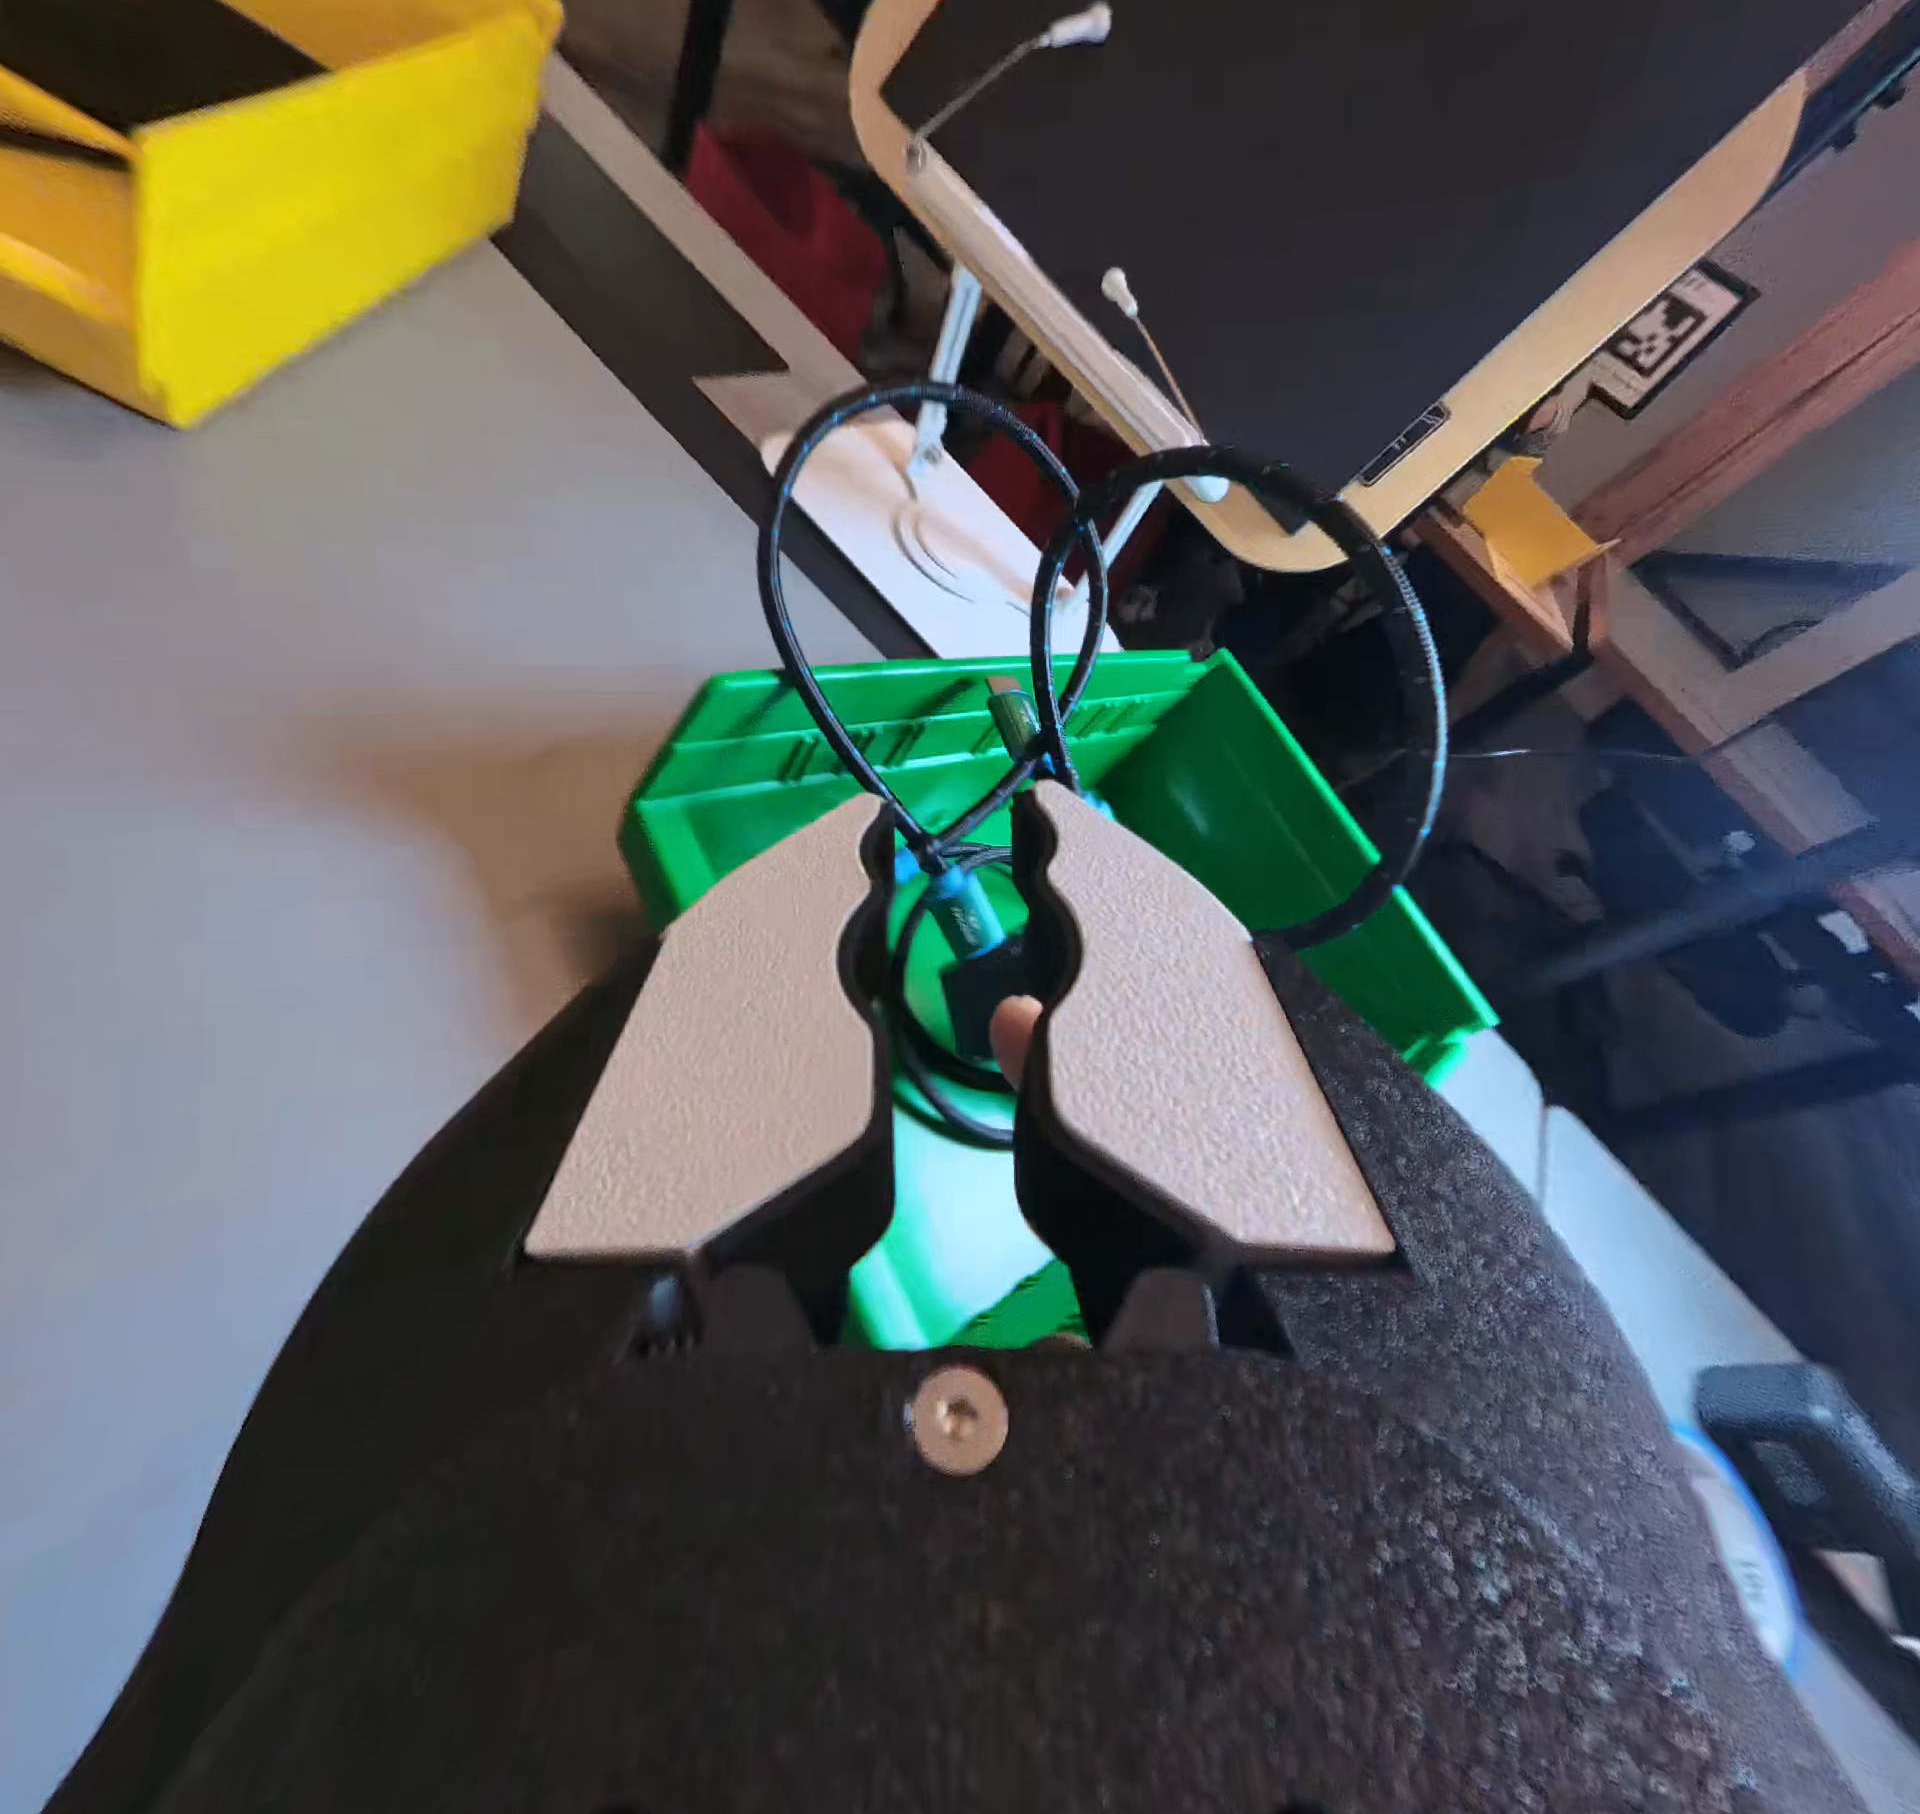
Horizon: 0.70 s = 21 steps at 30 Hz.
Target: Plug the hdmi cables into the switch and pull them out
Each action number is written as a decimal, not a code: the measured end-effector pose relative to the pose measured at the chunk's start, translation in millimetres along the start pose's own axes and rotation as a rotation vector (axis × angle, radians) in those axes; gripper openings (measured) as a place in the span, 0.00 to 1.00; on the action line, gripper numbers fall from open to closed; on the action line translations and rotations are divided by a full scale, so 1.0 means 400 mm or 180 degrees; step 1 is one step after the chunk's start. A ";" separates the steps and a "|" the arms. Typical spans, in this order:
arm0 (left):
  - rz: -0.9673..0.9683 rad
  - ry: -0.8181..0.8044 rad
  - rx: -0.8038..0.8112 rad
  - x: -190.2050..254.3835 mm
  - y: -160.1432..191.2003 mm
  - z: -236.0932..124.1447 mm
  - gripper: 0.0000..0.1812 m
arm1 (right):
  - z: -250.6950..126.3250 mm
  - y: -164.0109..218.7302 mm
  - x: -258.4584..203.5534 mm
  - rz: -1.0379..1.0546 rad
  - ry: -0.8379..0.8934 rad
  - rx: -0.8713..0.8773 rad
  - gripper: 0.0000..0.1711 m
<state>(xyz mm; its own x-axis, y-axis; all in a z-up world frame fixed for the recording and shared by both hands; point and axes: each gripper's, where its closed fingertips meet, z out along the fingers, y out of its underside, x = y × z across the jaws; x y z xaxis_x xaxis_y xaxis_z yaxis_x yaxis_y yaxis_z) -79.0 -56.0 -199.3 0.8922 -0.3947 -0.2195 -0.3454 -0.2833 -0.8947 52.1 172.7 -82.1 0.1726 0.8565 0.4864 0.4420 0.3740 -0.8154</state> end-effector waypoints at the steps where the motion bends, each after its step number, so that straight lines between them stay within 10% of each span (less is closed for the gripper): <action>1: 0.0032 -0.0047 0.0024 -0.003 -0.009 -0.003 0.18 | -0.018 0.001 -0.022 0.0124 -0.0015 0.0110 0.13; 8: -0.0011 -0.0561 0.0300 -0.107 -0.095 -0.065 0.17 | -0.017 0.053 -0.146 0.0708 -0.0212 0.0559 0.00; 14: -0.0217 -0.1516 0.0608 -0.372 -0.200 -0.287 0.19 | 0.011 0.048 -0.175 0.0653 -0.0283 0.0651 0.00; 21: -0.0187 -0.1850 -0.0786 -0.644 -0.068 -0.354 0.22 | 0.006 0.077 -0.203 0.0509 -0.0336 0.0593 0.00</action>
<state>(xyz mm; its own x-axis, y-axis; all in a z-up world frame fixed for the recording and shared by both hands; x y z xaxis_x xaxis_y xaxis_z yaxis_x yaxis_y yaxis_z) -340.8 -70.5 -63.4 0.9000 0.1471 -0.4103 -0.2861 -0.5108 -0.8107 49.7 115.5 -147.6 0.1302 0.9387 0.3192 0.2450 0.2815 -0.9278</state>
